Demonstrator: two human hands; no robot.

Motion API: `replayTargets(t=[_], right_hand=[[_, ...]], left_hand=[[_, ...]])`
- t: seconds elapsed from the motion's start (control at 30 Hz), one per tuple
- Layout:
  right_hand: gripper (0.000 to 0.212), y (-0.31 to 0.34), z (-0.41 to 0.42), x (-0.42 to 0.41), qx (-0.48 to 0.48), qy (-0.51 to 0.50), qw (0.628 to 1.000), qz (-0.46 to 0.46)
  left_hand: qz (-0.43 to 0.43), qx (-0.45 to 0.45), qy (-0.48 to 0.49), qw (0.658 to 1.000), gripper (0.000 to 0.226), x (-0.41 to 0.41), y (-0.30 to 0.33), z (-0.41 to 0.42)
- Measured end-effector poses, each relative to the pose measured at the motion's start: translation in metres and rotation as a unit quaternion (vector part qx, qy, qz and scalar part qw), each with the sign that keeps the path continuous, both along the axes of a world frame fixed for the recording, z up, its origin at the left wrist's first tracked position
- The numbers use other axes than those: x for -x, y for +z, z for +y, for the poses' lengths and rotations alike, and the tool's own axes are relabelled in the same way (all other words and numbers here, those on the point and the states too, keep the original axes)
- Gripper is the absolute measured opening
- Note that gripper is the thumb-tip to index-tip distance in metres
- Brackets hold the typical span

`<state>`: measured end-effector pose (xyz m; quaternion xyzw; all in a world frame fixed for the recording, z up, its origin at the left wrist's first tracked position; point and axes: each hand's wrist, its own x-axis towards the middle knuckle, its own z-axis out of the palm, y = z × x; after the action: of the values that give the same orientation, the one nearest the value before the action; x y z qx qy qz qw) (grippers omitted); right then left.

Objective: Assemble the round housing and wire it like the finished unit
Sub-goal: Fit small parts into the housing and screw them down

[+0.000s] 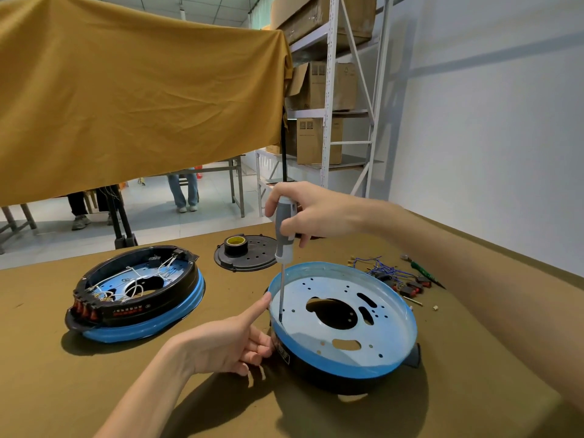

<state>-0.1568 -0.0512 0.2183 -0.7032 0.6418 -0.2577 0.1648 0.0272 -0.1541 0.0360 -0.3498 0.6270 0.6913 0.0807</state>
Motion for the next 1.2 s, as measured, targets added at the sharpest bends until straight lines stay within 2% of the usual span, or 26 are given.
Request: replayTargets(t=[0.13,0.23,0.3,0.37,0.4,0.47,0.53,0.67,0.73,0.8,0.93,0.97,1.03,1.1,1.13,1.2], right_hand=[[0.019,0.003,0.010,-0.003,-0.022,-0.008,0.996,0.084],[0.041,-0.004,0.015,-0.008,-0.003,-0.054,0.983,0.178],[0.040,-0.002,0.019,-0.009,-0.021,-0.058,0.984,0.166],[0.024,0.002,0.025,-0.009,-0.058,-0.034,0.992,0.104],[0.021,0.003,0.028,-0.011,-0.058,-0.027,0.993,0.101],[0.024,0.001,0.031,-0.013,-0.024,-0.046,0.982,0.180],[0.036,0.000,0.032,-0.015,-0.001,-0.067,0.966,0.248],[0.039,0.009,0.037,-0.016,-0.098,-0.026,0.985,0.143],[0.031,0.006,0.036,-0.017,-0.067,-0.029,0.981,0.177],[0.033,0.002,0.033,-0.019,-0.019,-0.046,0.968,0.245],[0.043,0.009,0.034,-0.015,-0.102,-0.012,0.982,0.157],[0.041,0.009,0.034,-0.014,-0.101,-0.011,0.982,0.160],[0.030,0.005,0.031,-0.014,-0.049,-0.031,0.972,0.228],[0.037,0.001,0.028,-0.013,-0.001,-0.056,0.956,0.287],[0.040,0.001,0.029,-0.013,-0.013,-0.053,0.960,0.275],[0.043,0.007,0.031,-0.011,-0.077,-0.023,0.979,0.189]], left_hand=[[0.011,-0.052,0.011,0.999,0.084,-0.005,-0.003,0.004],[0.015,-0.045,0.010,0.999,0.087,-0.007,-0.008,0.007],[0.014,-0.034,-0.007,0.999,0.088,-0.007,-0.010,0.009],[0.013,-0.026,-0.019,0.999,0.088,-0.007,-0.010,0.010],[0.011,-0.022,-0.021,0.999,0.088,-0.006,-0.010,0.011],[0.009,-0.017,-0.022,1.000,0.086,-0.005,-0.010,0.013],[0.008,-0.013,-0.021,1.000,0.085,-0.005,-0.010,0.014],[0.008,-0.007,-0.020,1.000,0.083,-0.005,-0.008,0.017],[0.005,-0.003,-0.018,1.000,0.082,-0.004,-0.007,0.018],[0.003,0.002,-0.016,1.000,0.082,-0.004,-0.007,0.019],[0.000,0.004,-0.013,1.000,0.082,-0.004,-0.006,0.021],[0.000,0.004,-0.012,1.000,0.083,-0.004,-0.005,0.021],[0.001,0.007,-0.012,1.000,0.083,-0.004,-0.005,0.022],[0.000,0.008,-0.011,1.000,0.082,-0.003,-0.006,0.022],[-0.001,0.008,-0.009,1.000,0.082,-0.003,-0.006,0.022],[-0.002,0.006,-0.006,1.000,0.082,-0.003,-0.006,0.022]])
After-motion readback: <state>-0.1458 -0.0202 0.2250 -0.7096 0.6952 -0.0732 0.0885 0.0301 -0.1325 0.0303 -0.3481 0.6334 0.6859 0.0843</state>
